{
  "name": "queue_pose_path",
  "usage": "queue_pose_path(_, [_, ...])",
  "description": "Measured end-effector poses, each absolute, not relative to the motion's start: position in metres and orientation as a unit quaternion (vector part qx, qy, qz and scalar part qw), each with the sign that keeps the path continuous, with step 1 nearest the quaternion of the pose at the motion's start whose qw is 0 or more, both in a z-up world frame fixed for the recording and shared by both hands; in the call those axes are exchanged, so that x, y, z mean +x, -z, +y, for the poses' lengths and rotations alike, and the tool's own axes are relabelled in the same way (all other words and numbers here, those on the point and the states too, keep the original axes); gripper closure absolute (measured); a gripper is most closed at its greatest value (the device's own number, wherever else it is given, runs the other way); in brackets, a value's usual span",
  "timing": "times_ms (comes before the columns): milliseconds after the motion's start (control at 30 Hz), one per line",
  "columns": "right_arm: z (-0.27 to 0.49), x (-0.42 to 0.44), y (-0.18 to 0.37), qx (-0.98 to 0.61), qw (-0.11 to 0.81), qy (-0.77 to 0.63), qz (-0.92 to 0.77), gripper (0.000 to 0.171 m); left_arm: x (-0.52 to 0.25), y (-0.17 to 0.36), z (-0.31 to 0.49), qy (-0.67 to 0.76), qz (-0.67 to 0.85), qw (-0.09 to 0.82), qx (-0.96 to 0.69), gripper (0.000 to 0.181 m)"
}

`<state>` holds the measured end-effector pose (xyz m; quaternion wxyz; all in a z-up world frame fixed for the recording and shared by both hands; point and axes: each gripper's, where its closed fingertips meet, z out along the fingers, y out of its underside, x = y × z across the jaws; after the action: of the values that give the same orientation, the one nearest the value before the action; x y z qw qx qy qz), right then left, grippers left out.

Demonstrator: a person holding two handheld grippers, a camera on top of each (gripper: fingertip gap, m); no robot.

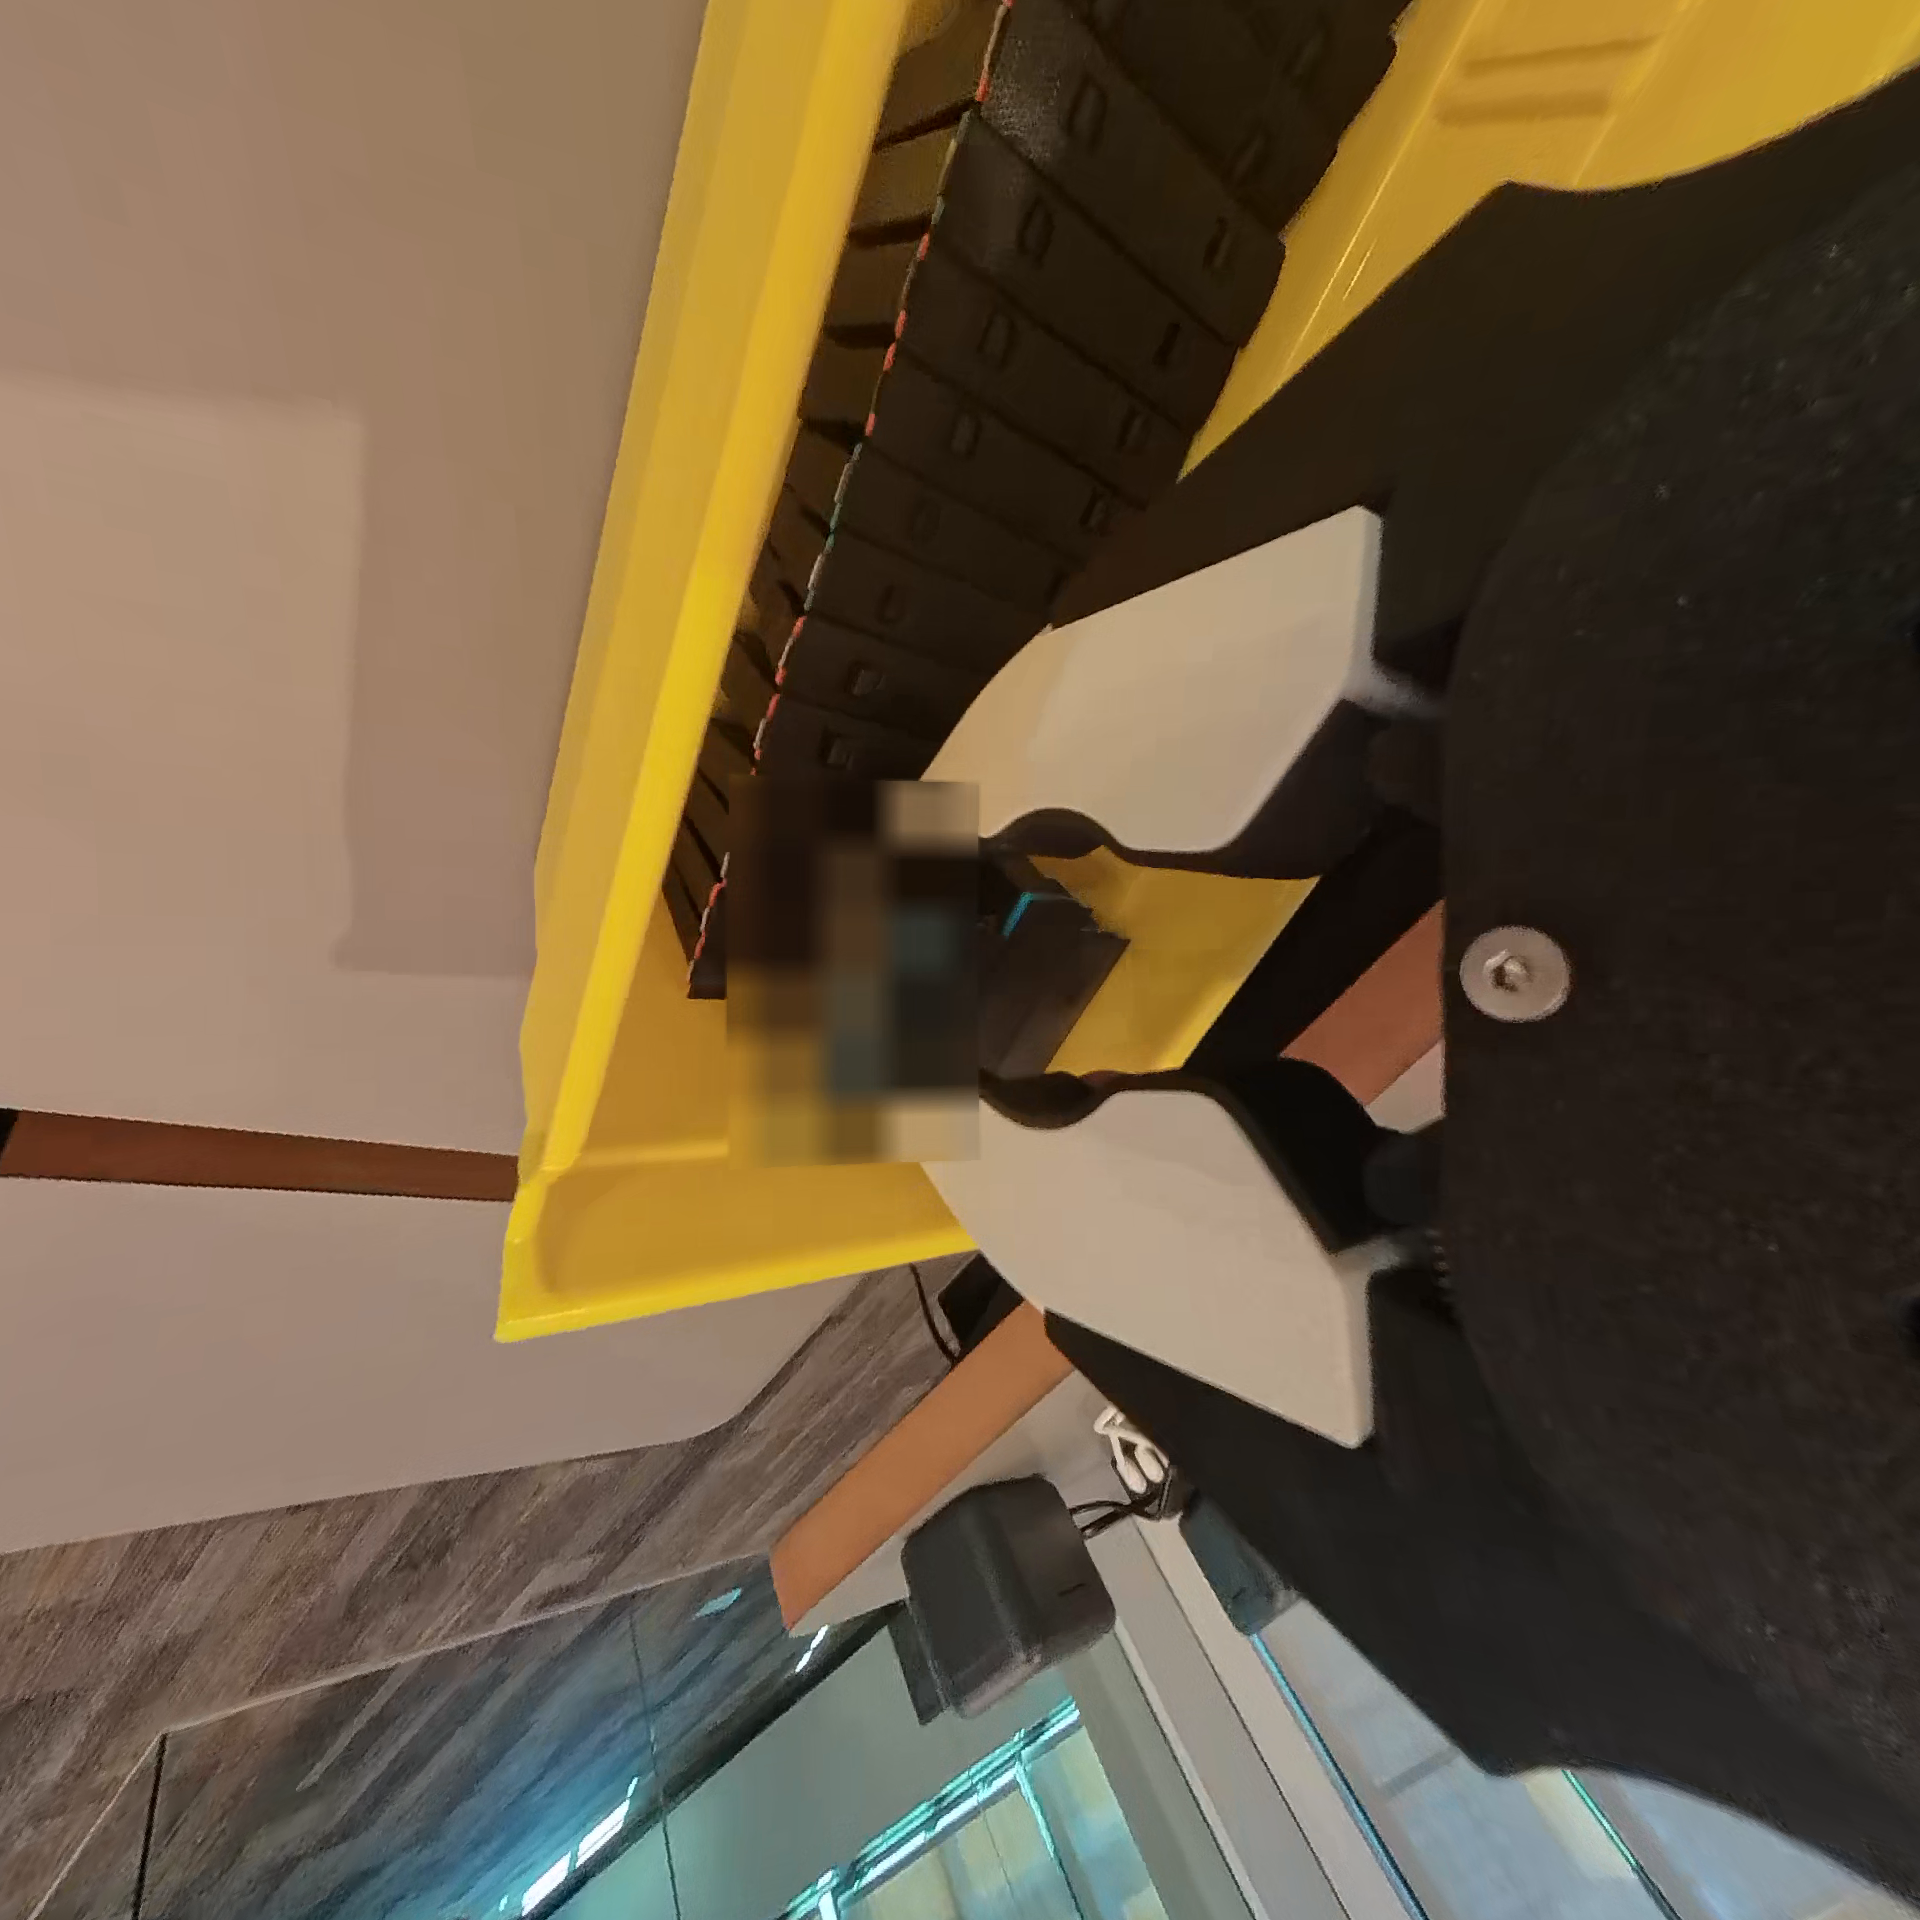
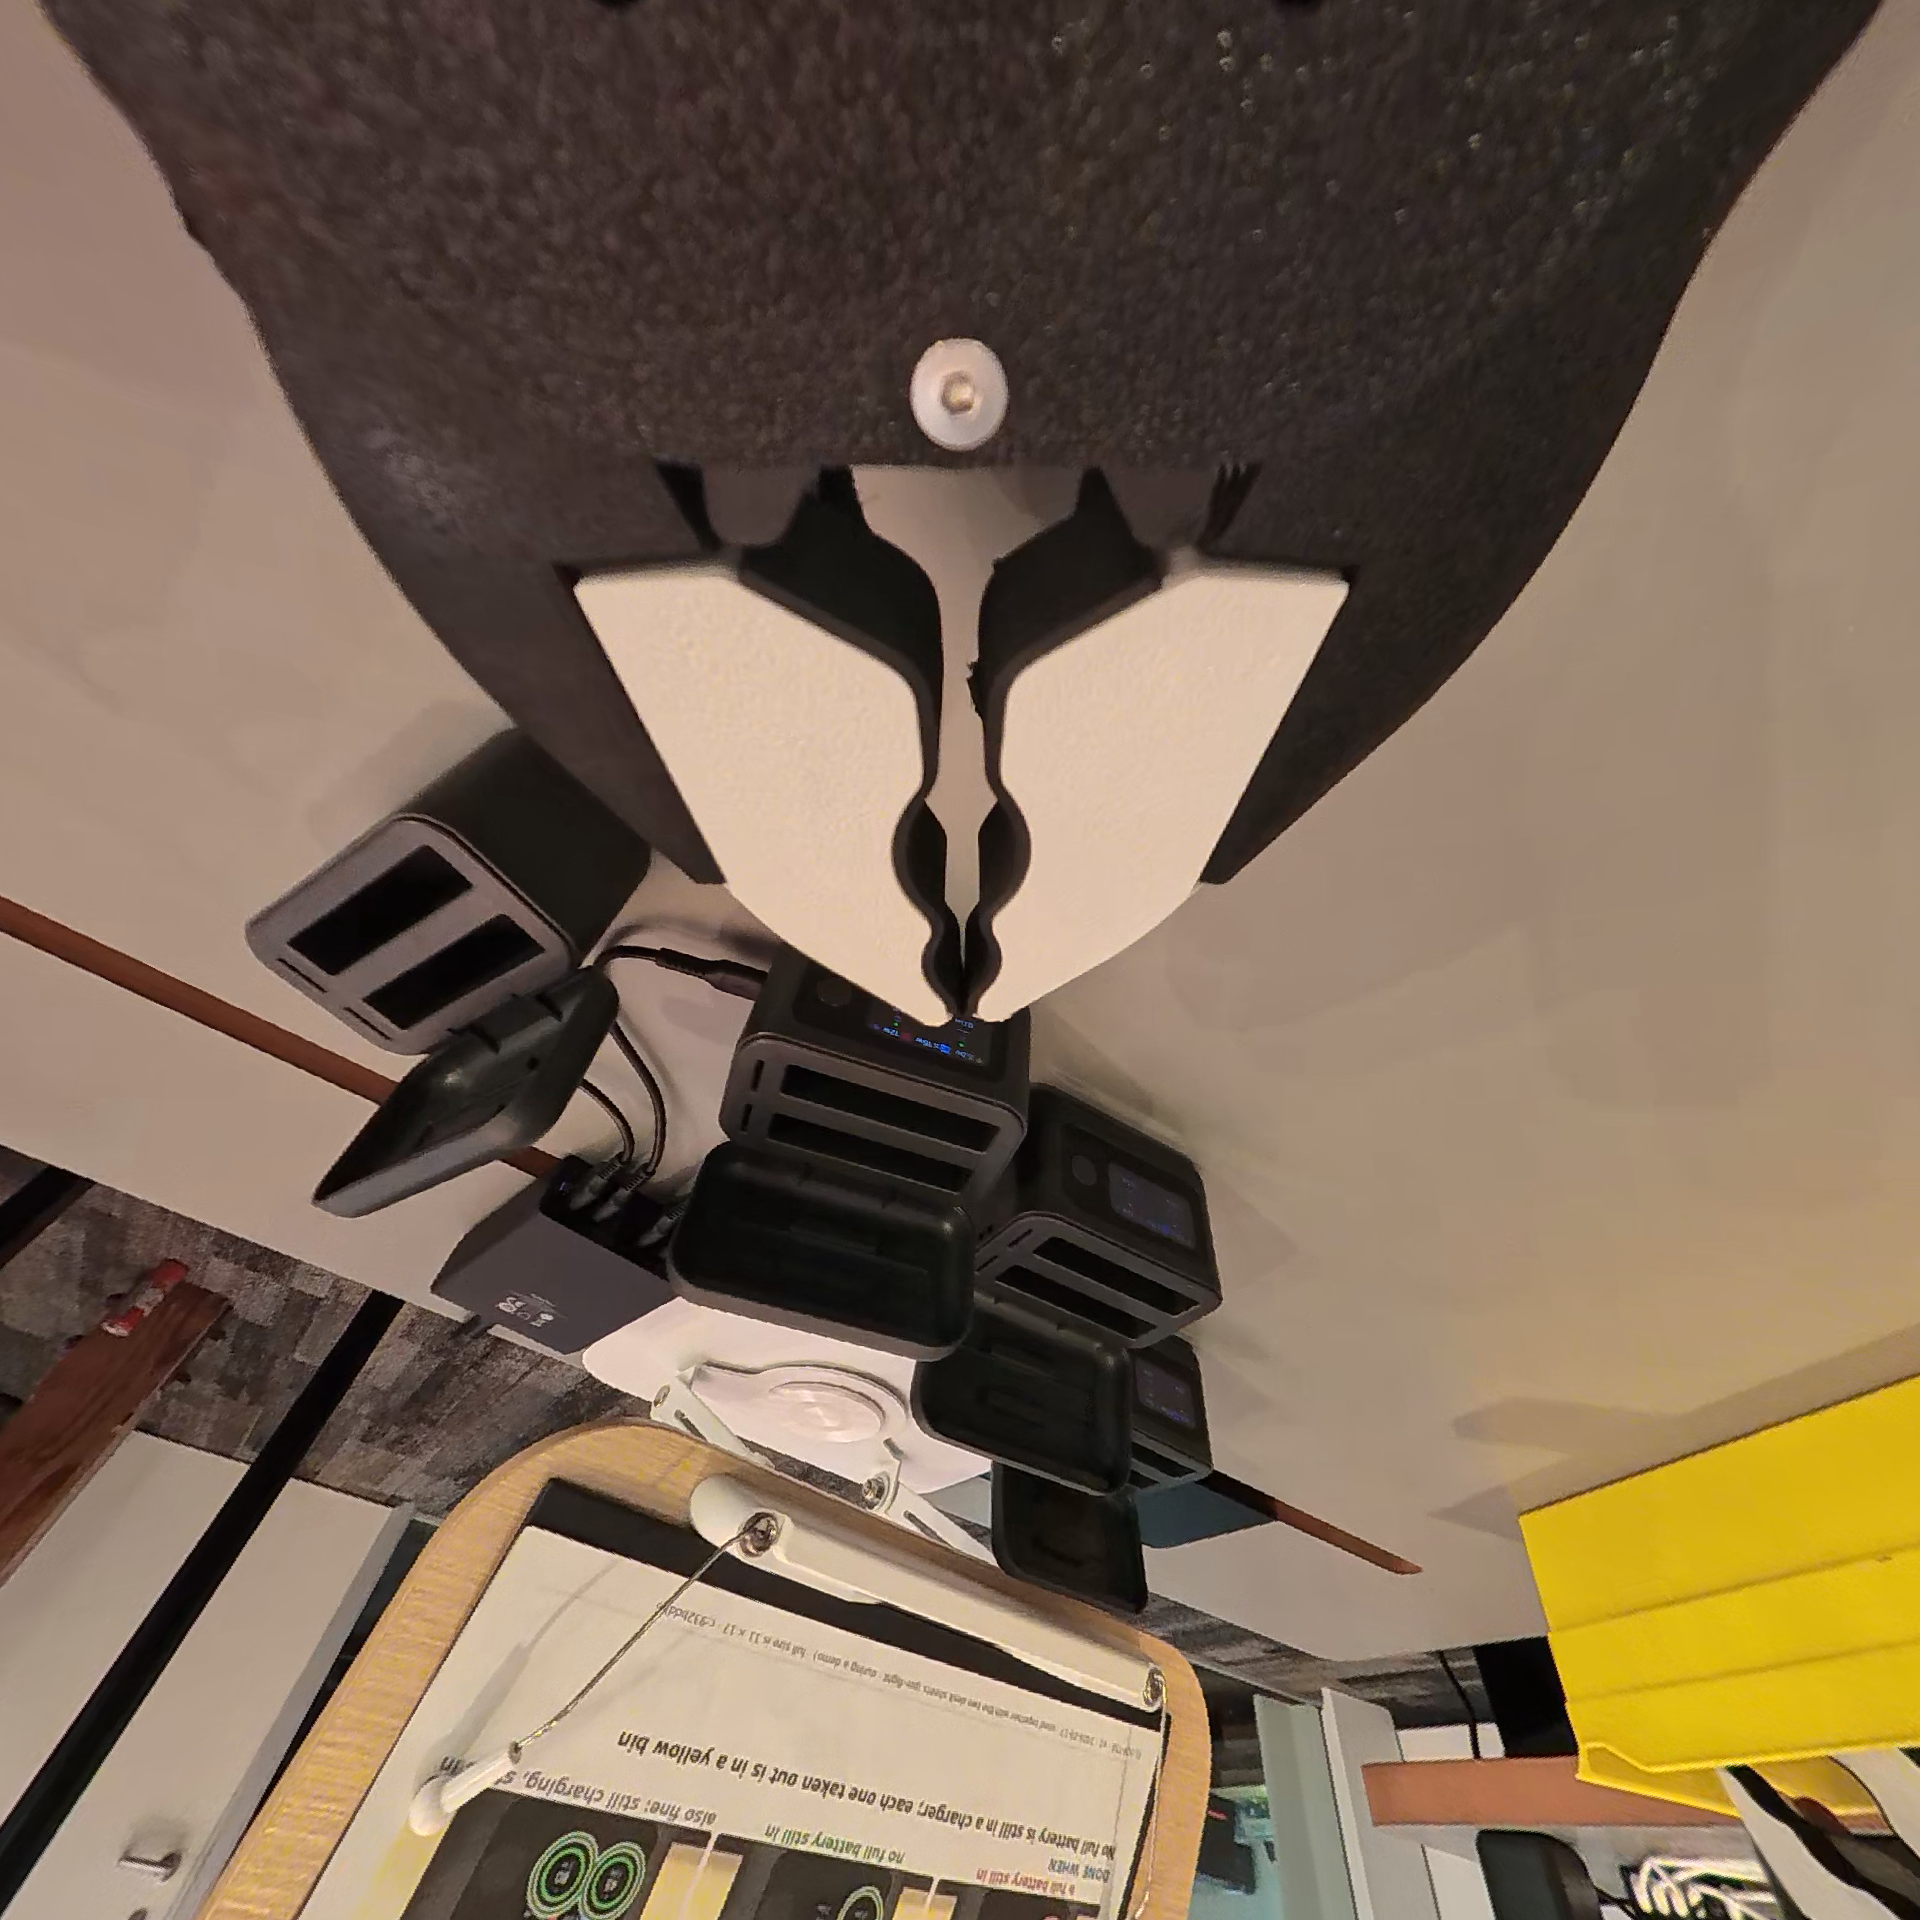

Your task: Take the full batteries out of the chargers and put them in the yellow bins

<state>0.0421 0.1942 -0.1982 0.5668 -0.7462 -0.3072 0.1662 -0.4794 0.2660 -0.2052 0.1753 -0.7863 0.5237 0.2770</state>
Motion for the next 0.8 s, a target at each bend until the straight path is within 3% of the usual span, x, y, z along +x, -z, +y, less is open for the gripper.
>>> queue_pose_path(333, [0.193,0.042,0.199,-0.747,0.564,-0.167,-0.309,0.171,-0.472,0.193,0.260,-0.298,0.533,0.218,-0.761,0.155])
queue_pose_path(800, [0.192,0.038,0.202,-0.748,0.559,-0.168,-0.315,0.171,-0.476,0.174,0.247,-0.278,0.495,0.293,-0.769,0.156])
